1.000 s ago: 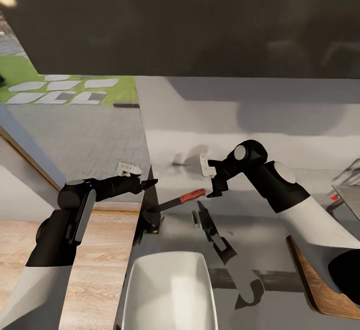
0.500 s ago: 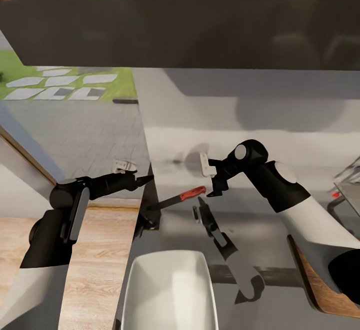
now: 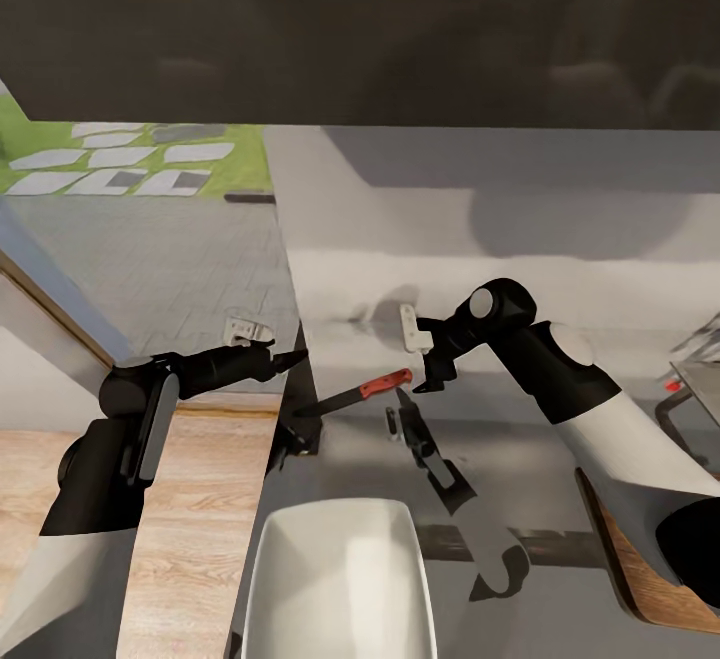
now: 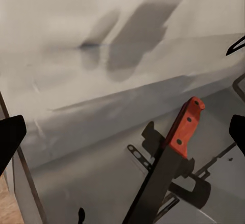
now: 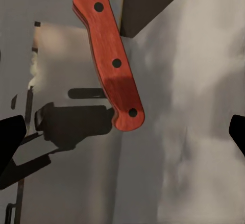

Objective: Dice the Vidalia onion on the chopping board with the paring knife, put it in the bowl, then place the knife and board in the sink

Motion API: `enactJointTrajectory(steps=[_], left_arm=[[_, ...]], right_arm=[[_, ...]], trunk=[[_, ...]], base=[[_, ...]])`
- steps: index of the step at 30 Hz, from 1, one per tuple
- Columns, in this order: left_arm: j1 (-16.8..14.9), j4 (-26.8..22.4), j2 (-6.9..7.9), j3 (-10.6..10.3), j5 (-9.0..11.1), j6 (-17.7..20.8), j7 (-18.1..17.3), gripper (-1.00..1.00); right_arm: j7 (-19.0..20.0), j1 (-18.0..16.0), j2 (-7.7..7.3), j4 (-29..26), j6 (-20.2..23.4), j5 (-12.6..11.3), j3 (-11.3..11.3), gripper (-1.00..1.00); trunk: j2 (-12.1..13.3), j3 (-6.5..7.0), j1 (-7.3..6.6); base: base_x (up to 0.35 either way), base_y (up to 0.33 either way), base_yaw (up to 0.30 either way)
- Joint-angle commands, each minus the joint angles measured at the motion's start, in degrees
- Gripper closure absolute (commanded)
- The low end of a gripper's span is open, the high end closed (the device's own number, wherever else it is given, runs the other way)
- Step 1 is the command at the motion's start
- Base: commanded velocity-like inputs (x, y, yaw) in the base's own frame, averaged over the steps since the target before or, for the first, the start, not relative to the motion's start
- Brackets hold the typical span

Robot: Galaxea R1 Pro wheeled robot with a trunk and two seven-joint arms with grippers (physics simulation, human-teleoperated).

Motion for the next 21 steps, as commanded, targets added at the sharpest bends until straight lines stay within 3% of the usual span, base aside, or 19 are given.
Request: enactJointTrajectory(steps=[1,21], left_arm=[[-0.05,-0.03,0.00,0.05,0.14,0.45,-0.14,-1.00],[-0.05,-0.03,0.00,0.05,0.14,0.43,-0.14,-1.00]], right_arm=[[0.20,-0.07,-0.04,-0.08,0.61,0.13,0.12,-1.00],[-0.52,-0.07,-0.02,-0.08,0.60,0.13,0.06,-1.00]], trunk=[[-0.11,-0.12,0.03],[-0.11,-1.24,0.03]], base=[[0.000,0.000,0.000],[0.000,0.000,0.000]])
